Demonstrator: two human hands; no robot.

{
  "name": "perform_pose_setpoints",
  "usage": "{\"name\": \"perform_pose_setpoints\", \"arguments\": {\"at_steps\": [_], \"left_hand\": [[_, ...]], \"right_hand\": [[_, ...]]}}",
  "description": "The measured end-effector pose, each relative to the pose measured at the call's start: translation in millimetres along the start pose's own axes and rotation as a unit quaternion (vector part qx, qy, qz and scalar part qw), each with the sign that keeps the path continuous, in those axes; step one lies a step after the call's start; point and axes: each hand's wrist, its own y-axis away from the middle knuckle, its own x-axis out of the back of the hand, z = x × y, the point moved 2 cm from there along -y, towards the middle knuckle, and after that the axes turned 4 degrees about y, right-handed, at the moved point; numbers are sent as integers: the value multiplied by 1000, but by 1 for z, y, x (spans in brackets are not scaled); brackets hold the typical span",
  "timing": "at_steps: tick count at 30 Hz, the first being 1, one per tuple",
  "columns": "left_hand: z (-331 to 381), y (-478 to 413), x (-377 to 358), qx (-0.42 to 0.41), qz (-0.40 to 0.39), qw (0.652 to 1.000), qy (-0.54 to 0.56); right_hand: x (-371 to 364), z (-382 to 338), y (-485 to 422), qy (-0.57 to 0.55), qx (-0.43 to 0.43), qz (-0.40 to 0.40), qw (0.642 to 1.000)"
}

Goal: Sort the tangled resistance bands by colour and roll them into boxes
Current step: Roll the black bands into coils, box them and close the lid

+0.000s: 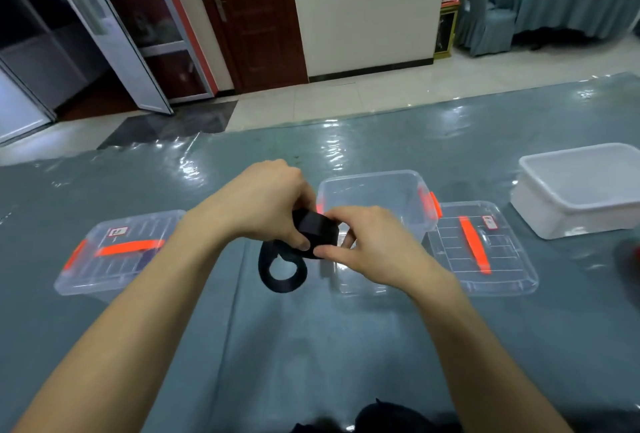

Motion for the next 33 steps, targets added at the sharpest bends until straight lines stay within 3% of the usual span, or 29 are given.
{"name": "perform_pose_setpoints", "arguments": {"at_steps": [3, 5, 7, 10, 12, 14, 17, 19, 21, 23, 26, 29, 33], "left_hand": [[-14, 7, 0, -17, 13, 1000, 13], [-31, 18, -1, -15, 19, 992, 127], [-53, 33, -7, -15, 43, 941, 335], [-77, 52, -23, -11, 107, 817, 566], [-79, 58, -35, -4, 138, 764, 630], [-77, 59, -44, -7, 166, 740, 652], [-81, 61, -41, -10, 182, 770, 612], [-84, 59, -31, -9, 155, 851, 502], [-76, 51, -22, -23, 96, 950, 297], [-60, 40, -15, -42, 44, 992, 106], [-53, 27, -11, -57, 17, 997, 58], [-70, 28, -13, -55, 13, 966, 253], [-75, 26, -30, -56, 58, 881, 467]], "right_hand": [[-6, -12, -5, -34, -29, 42, 998], [-6, -15, -6, -107, -42, 69, 991], [-4, -18, -5, -212, -44, 83, 973], [-3, -28, -4, -385, -35, 101, 917], [-6, -36, -9, -458, -32, 114, 881], [-11, -40, -14, -486, -34, 122, 865], [-16, -39, -15, -465, -35, 79, 881], [-18, -34, -14, -337, -69, 43, 938], [-22, -32, -14, -177, -98, 28, 979], [-31, -37, -17, -85, -76, 8, 993], [-38, -37, -17, -71, -52, 31, 996], [-29, -22, -11, -160, -60, 72, 983], [-19, -10, -7, -304, -55, 103, 946]]}}
